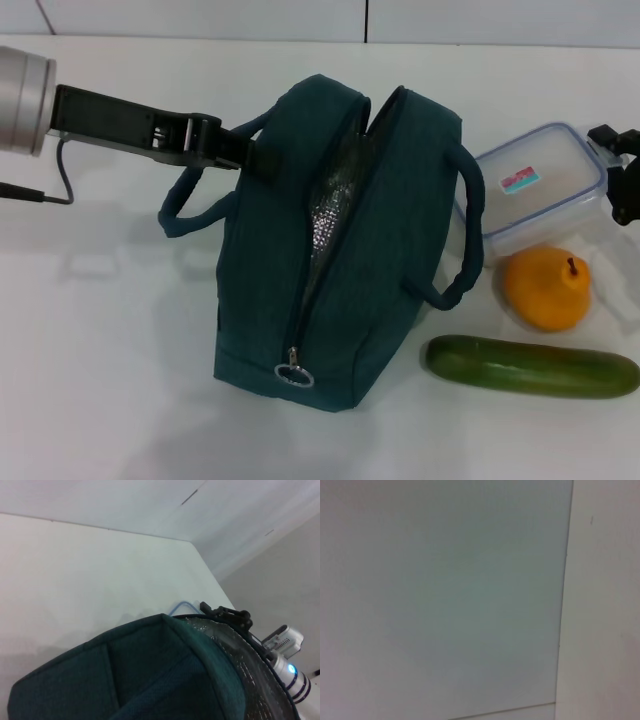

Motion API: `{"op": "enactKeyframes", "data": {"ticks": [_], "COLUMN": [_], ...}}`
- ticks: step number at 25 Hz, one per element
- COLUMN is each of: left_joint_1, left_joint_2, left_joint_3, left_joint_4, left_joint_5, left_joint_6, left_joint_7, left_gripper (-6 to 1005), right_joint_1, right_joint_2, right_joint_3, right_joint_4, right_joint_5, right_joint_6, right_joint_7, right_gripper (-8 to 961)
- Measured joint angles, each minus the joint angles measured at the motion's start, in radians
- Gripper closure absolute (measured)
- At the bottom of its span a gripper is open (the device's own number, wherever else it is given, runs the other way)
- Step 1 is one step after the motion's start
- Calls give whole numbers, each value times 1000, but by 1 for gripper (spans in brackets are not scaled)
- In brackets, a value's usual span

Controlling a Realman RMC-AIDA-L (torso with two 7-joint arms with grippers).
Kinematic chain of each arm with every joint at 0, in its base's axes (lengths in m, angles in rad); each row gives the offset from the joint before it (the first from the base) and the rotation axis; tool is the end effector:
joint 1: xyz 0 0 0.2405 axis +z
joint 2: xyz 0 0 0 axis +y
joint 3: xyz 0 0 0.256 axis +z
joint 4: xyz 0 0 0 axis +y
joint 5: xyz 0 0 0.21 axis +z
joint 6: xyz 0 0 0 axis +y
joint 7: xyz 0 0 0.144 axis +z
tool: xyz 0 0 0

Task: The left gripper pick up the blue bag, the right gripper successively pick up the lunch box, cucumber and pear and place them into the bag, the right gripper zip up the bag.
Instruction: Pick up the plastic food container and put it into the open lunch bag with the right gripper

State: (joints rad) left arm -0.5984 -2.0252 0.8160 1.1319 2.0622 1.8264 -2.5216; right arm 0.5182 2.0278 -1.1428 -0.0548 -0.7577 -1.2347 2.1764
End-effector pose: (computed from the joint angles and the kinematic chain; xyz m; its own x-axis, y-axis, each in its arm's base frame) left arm -0.1882 0.3441 0.0688 0.4707 0.8408 0.2673 0.8434 -0.5178 0.1435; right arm 0.3111 0.3401 -0.0178 -0.6692 -0.5137 -0.5369 -0.6622 0.0845 0.7446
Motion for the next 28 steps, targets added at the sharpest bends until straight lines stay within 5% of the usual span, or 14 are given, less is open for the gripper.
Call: {"op": "enactKeyframes", "data": {"ticks": [28], "left_joint_1": [-28], "left_joint_2": [3], "left_joint_3": [3], "left_joint_4": [1], "left_joint_5": [-1], "left_joint_6": [-70], "left_joint_7": [37], "left_gripper": [938], "right_joint_1": [25], "right_joint_2": [0], "right_joint_3": [0], "right_joint_4": [-3], "right_joint_5": [139], "right_joint_6": [-147], "right_joint_7": [123], "right_gripper": [855]}}
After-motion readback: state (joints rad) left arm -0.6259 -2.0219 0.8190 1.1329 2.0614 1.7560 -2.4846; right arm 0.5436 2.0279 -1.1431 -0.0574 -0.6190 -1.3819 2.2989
